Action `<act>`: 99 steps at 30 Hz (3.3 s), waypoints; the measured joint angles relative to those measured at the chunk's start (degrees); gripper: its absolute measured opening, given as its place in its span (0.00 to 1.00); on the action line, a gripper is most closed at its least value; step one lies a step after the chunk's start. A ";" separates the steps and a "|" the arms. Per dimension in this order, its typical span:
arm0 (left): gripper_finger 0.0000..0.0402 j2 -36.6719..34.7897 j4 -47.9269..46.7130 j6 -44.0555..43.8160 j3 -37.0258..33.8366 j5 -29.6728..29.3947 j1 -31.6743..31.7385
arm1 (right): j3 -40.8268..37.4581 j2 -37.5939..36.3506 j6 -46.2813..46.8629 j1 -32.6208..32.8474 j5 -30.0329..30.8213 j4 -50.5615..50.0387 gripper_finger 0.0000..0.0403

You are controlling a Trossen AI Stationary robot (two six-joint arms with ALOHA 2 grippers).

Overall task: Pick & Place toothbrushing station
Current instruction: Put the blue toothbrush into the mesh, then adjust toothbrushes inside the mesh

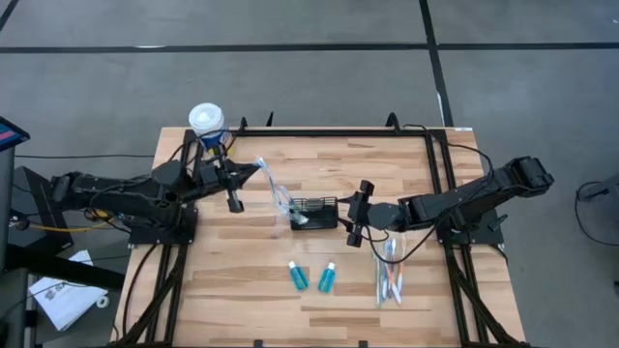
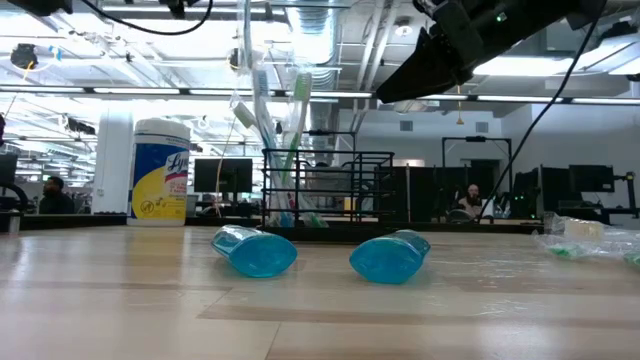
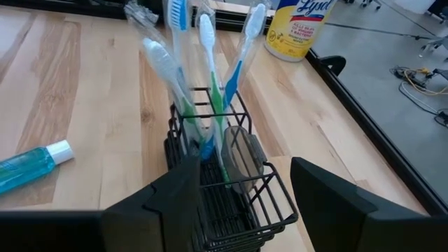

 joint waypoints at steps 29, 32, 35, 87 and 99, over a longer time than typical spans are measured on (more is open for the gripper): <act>0.00 17.32 9.09 -0.22 -0.09 9.62 7.77 | 0.00 0.00 0.71 0.03 -1.42 -1.57 0.53; 0.00 18.96 9.47 -0.22 -0.09 9.91 7.77 | 0.00 0.00 0.92 0.02 -1.42 -1.57 0.53; 0.00 20.23 9.71 -0.22 -0.09 9.94 7.77 | 0.00 0.00 0.92 0.04 -1.43 -1.56 0.53; 0.04 27.10 14.14 -13.67 -8.70 10.62 -0.77 | 0.00 0.00 1.56 0.09 -1.88 -3.00 0.53; 0.39 14.94 7.80 -13.16 -8.81 11.02 -0.42 | 0.00 0.00 1.55 0.09 -1.90 -3.06 0.53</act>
